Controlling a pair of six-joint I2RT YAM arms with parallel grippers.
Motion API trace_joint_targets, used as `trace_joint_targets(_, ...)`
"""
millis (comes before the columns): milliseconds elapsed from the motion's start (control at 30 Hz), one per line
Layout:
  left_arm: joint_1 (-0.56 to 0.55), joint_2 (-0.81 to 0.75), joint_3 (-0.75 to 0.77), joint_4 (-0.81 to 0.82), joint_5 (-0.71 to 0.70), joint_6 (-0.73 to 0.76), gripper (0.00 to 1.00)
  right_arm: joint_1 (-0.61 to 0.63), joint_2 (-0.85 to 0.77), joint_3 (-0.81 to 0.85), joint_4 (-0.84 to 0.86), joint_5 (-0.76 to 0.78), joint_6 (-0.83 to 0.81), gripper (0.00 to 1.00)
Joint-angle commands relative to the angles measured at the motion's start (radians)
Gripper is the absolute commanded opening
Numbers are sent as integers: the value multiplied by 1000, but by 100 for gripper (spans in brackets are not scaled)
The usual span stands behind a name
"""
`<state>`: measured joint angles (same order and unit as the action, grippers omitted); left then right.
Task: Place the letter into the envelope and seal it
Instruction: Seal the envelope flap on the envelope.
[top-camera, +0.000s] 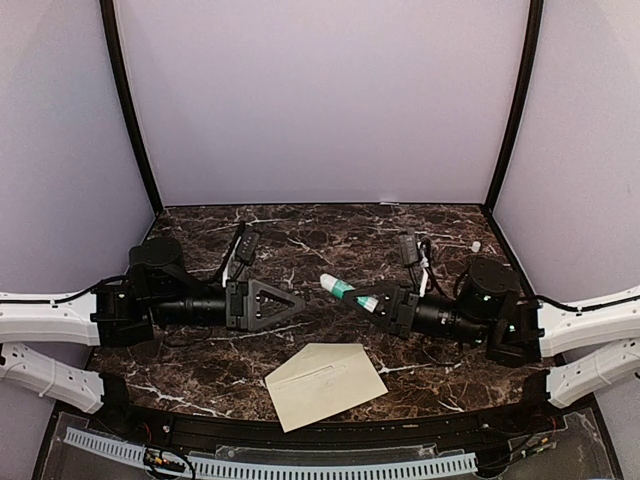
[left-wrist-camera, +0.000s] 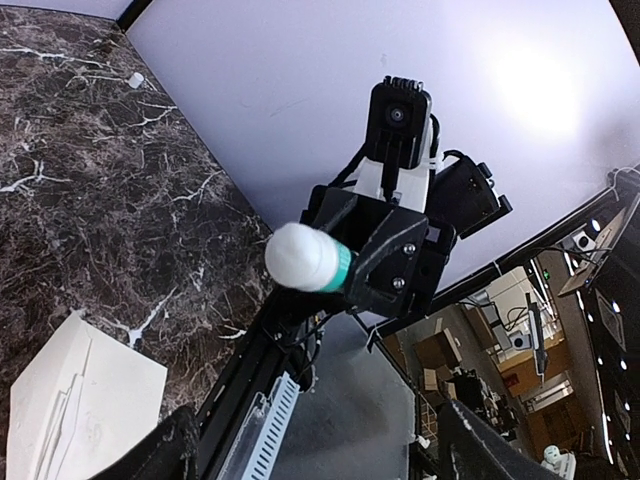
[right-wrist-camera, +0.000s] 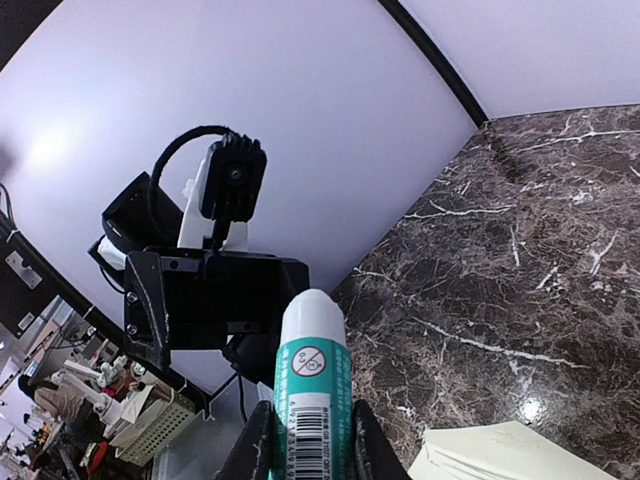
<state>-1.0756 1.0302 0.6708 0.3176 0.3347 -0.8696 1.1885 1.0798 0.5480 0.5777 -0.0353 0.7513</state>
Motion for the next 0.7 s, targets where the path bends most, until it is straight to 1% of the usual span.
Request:
trace_joint_targets(0, -1, 43, 54, 130, 80, -34, 81, 29, 48, 49, 123, -57, -41, 3)
trace_joint_targets(100, -1, 63, 63, 164, 94, -40, 81, 41, 68, 56, 142, -71, -45, 3)
trace_joint_targets(400, -1, 103, 74, 176, 89, -59, 81, 48, 105, 83, 150, -126, -57, 3)
trace_joint_targets(467, -1, 108, 75, 182, 87, -64, 77, 49, 112, 89, 145, -136, -59, 3)
trace_joint_targets(567, -1, 116, 72, 201, 92, -77, 66, 52, 120, 92, 148, -144, -58, 3)
trace_joint_targets(600, 0, 116, 73, 203, 93, -79, 64, 53, 120, 93, 147, -145, -59, 3)
trace_joint_targets(633, -1, 119, 73, 206, 94, -83, 59, 53, 122, 94, 147, -145, -59, 3)
trace_joint_targets(667, 0, 120, 73, 208, 95, -84, 56, 53, 124, 95, 147, -146, -60, 3)
